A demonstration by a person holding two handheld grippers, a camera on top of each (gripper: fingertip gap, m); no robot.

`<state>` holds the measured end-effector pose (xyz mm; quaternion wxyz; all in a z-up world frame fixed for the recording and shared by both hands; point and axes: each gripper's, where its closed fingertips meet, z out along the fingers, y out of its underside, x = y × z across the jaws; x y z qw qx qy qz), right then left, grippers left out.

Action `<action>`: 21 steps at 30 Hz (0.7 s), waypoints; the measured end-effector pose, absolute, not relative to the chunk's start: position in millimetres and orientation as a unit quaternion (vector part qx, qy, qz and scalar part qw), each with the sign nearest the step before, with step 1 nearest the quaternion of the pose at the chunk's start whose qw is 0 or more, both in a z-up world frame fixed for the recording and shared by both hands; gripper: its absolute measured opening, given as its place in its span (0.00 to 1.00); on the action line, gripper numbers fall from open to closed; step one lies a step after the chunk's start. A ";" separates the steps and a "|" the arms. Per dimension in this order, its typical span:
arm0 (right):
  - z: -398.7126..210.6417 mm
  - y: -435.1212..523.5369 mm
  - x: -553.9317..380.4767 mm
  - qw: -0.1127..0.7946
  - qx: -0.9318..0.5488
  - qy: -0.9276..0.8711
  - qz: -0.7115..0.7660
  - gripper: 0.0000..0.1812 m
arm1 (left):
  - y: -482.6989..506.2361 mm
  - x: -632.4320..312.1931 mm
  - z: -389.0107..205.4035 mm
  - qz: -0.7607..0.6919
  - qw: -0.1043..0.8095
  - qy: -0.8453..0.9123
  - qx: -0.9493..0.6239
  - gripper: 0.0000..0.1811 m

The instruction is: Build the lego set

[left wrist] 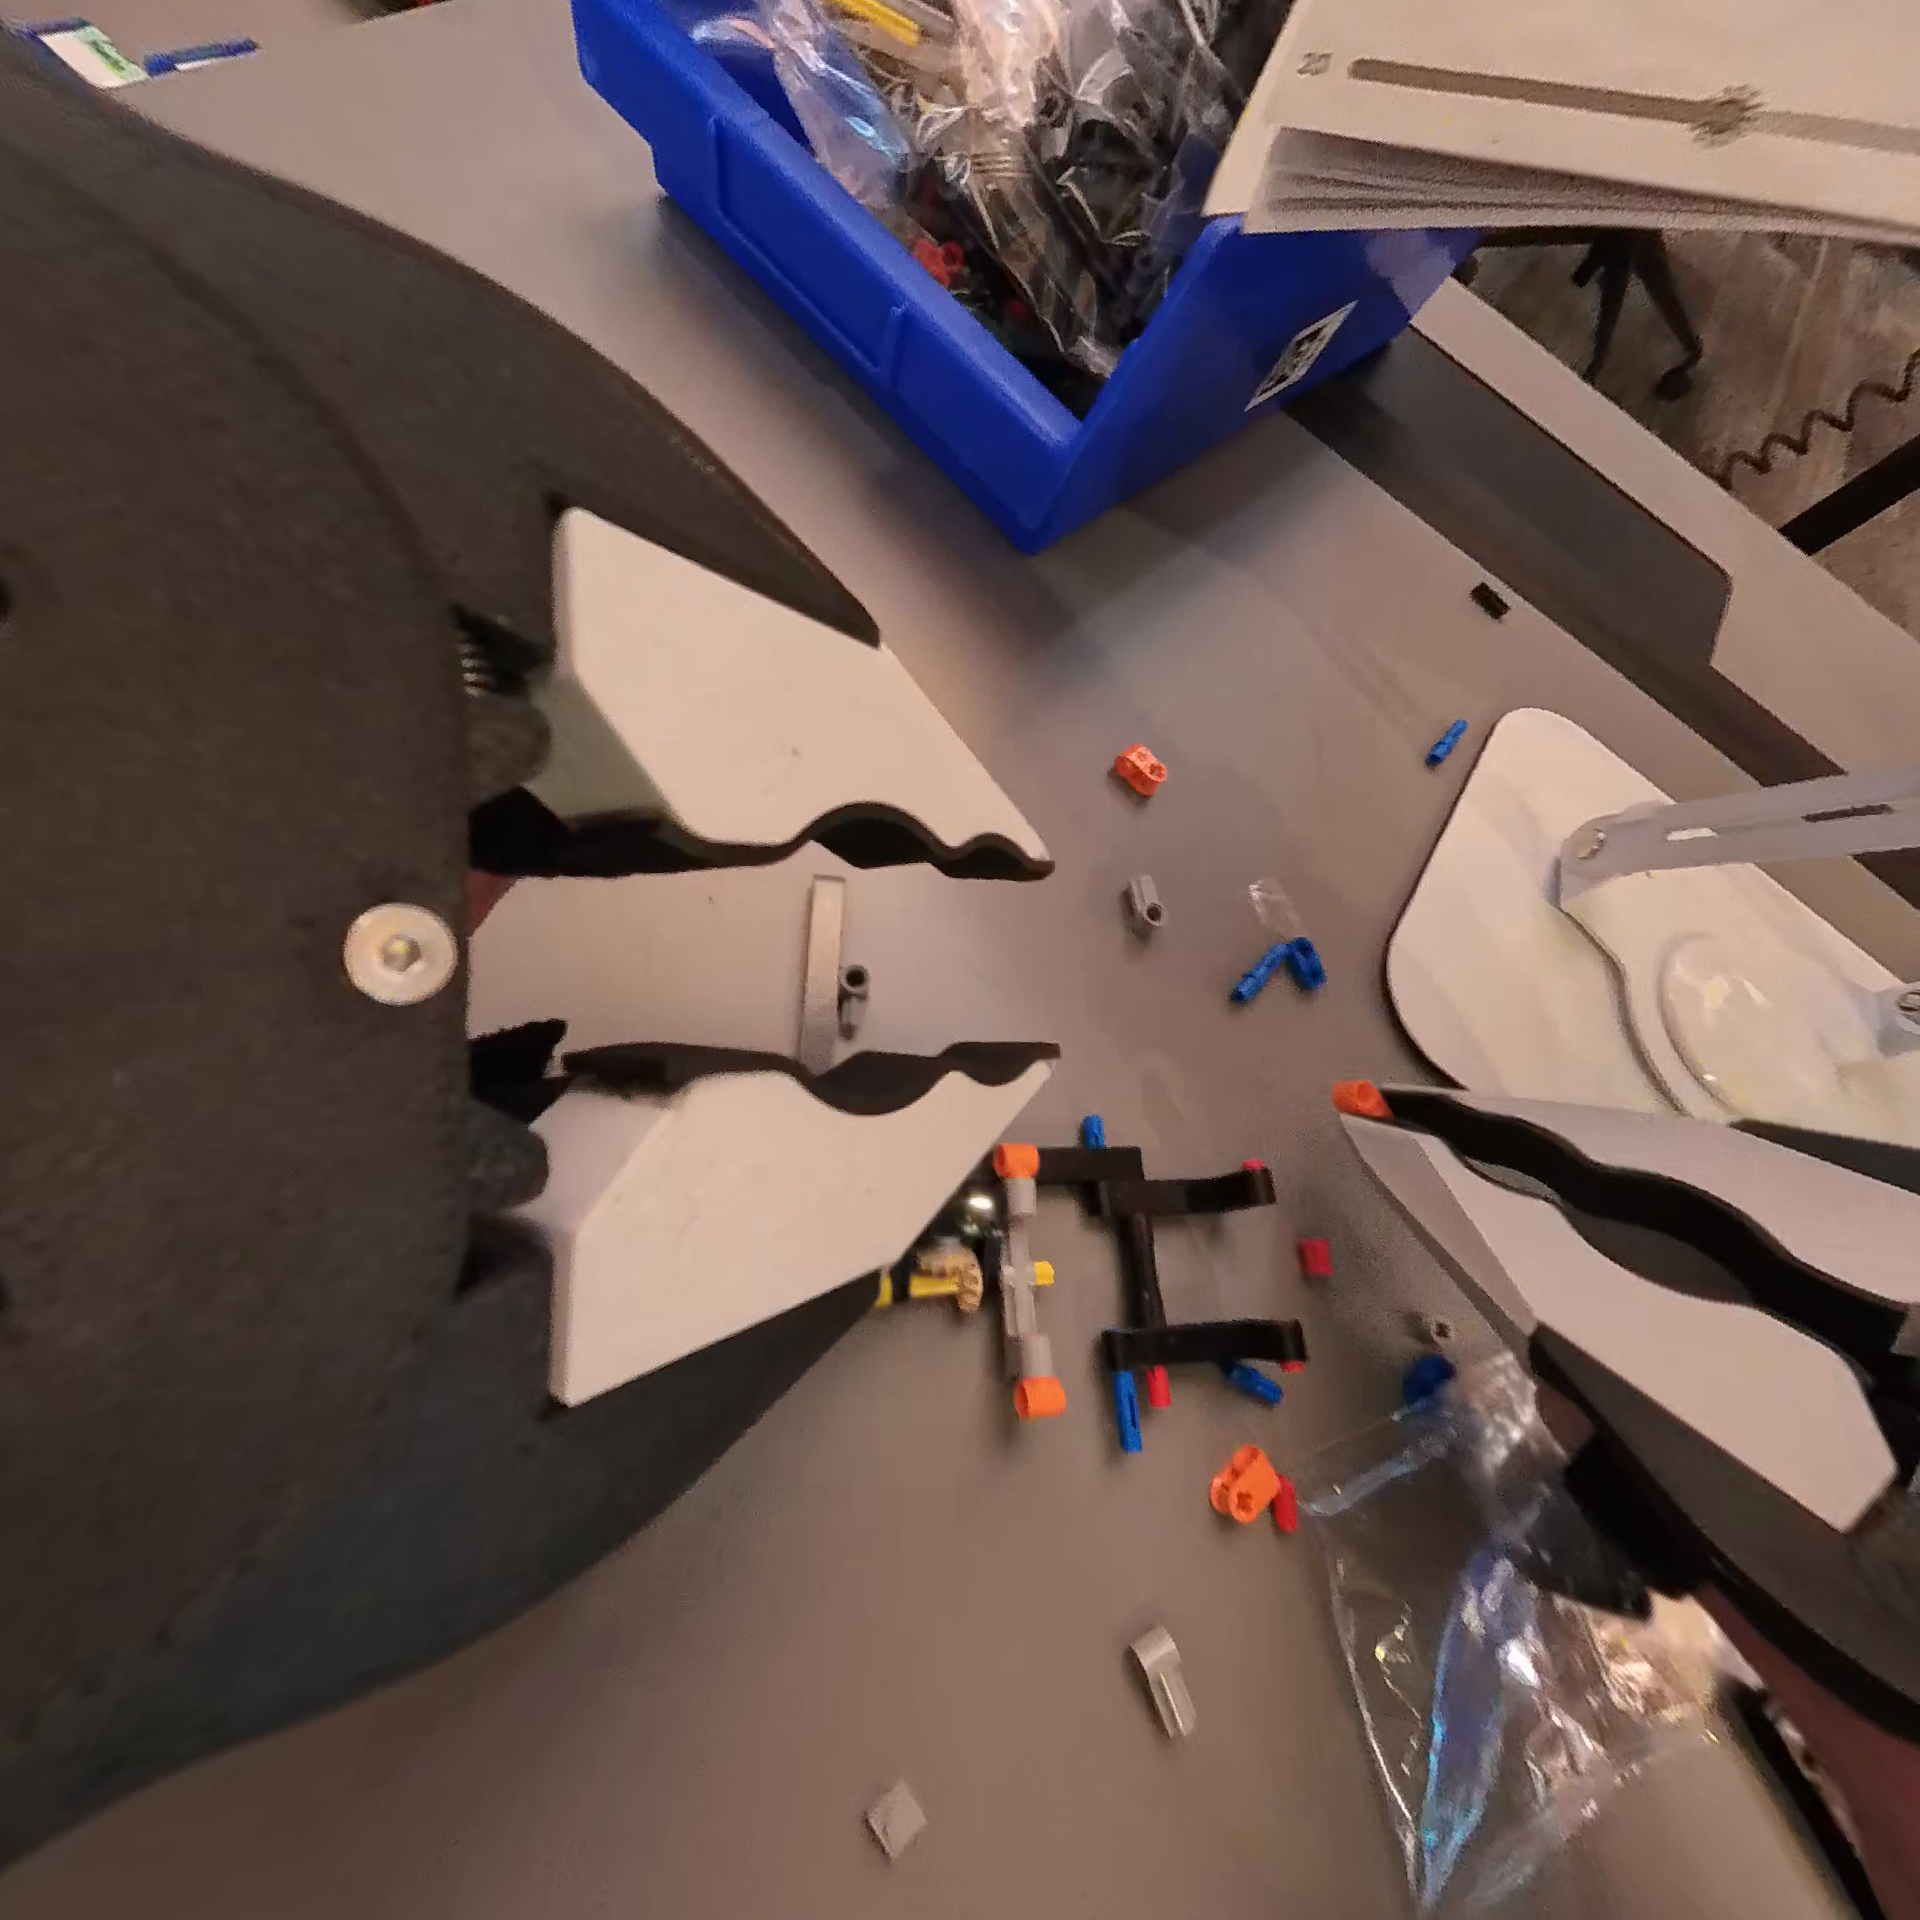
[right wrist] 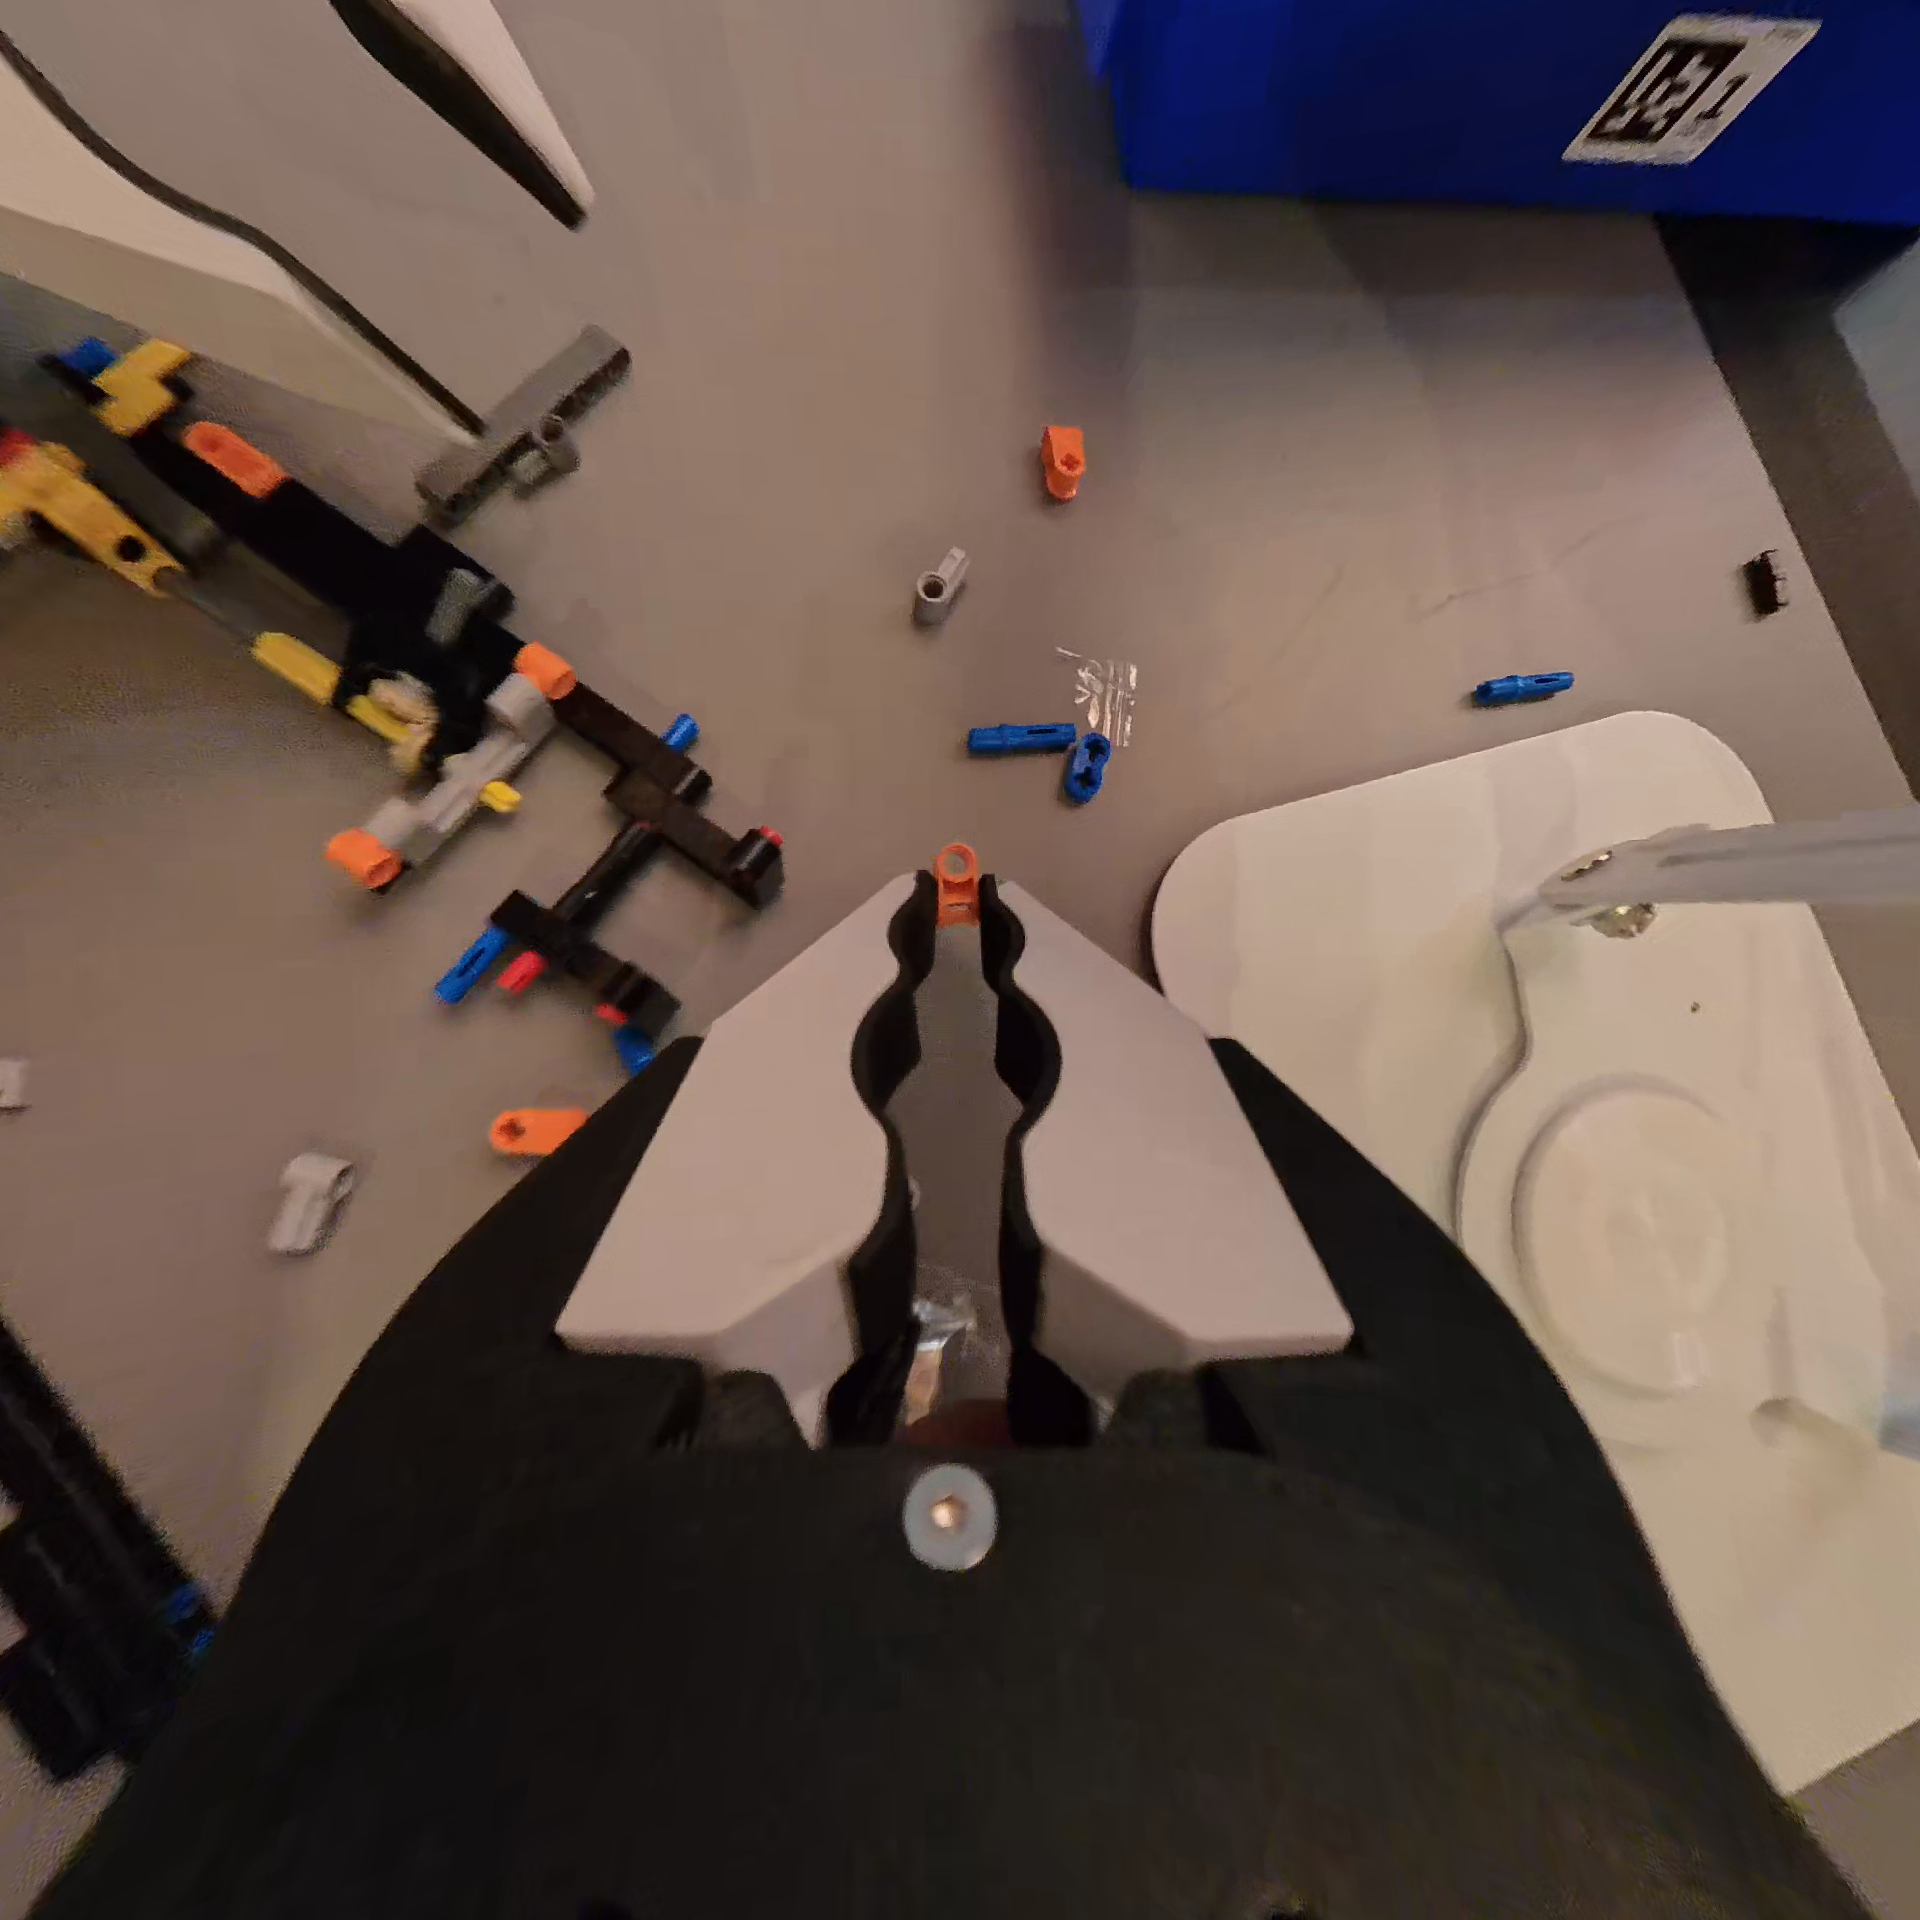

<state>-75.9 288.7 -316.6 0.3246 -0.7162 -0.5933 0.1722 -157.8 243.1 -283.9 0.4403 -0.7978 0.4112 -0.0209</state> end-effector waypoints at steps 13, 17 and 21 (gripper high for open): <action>-233.1 221.0 -41.9 0.329 -0.700 -0.524 0.358 0.03 | 217.4 -87.3 -238.5 0.014 0.528 0.493 -0.692 0.20; -222.8 207.7 -23.5 0.333 -0.700 -0.505 0.379 0.03 | 211.6 -80.0 -234.7 0.035 0.531 0.509 -0.676 0.19; -227.6 199.7 3.5 0.334 -0.714 -0.490 0.372 0.03 | 222.3 -115.6 -238.8 0.053 0.518 0.482 -0.704 0.17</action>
